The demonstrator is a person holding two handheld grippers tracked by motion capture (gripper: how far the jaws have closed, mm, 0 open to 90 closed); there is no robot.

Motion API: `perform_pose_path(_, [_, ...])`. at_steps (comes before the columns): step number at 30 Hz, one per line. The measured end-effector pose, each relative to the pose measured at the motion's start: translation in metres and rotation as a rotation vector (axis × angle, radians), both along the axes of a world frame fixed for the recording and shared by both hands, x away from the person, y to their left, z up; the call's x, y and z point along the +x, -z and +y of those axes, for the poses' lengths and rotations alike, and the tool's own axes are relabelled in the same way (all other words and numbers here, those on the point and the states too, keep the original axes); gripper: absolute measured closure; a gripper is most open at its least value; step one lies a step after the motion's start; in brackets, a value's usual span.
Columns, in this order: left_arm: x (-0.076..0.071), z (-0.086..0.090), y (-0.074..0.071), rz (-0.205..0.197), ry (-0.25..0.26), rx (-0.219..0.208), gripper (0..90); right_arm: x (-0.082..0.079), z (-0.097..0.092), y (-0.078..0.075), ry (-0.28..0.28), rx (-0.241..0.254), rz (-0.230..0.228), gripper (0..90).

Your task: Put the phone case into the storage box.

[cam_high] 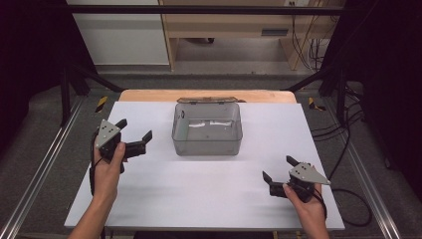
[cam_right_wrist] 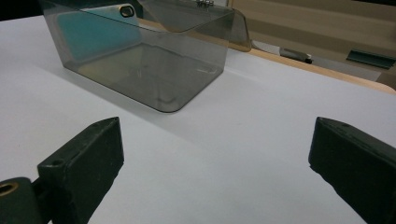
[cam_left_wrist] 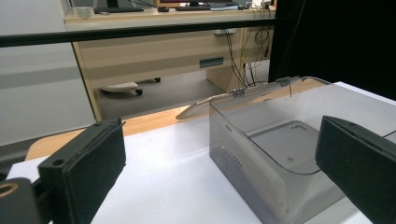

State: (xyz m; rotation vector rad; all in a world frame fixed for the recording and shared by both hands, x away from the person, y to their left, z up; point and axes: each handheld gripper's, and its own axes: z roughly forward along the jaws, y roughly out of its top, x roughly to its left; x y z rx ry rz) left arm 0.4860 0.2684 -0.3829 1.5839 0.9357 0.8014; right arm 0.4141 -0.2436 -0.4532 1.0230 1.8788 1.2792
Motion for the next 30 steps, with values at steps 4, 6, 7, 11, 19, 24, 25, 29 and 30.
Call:
perform_pose_path(4, [-0.005,0.004,0.003,-0.002,0.002,-0.002,1.8,0.000,-0.001,0.000,0.002,0.000,-0.005,3.7])
perform_pose_path(6, [-0.009,0.006,0.004,-0.006,0.001,-0.005,1.8,0.000,-0.001,0.000,0.003,0.003,-0.006,3.7])
perform_pose_path(7, [-0.009,0.006,0.005,-0.007,0.001,-0.003,1.8,0.001,-0.001,0.000,0.004,0.005,-0.008,3.8])
perform_pose_path(11, [-0.014,0.010,0.007,-0.012,-0.001,0.010,1.8,0.000,-0.002,0.000,0.006,0.010,-0.008,3.8])
perform_pose_path(19, [-0.016,0.023,0.013,-0.011,-0.013,0.002,1.8,0.001,-0.003,0.000,0.008,0.012,-0.012,3.8])
perform_pose_path(24, [-0.020,0.030,0.015,-0.024,-0.017,-0.015,1.9,0.001,-0.003,0.001,0.009,0.013,-0.012,3.9])
perform_pose_path(25, [-0.021,0.031,0.015,-0.028,-0.016,-0.017,1.8,0.001,-0.003,0.001,0.008,0.014,-0.009,3.9])
perform_pose_path(29, [-0.025,0.036,0.016,-0.036,-0.011,-0.023,1.7,0.001,-0.004,0.000,0.014,0.017,-0.020,3.8])
perform_pose_path(30, [-0.025,0.038,0.017,-0.037,-0.011,-0.021,1.7,0.001,-0.004,0.000,0.016,0.018,-0.023,3.8])
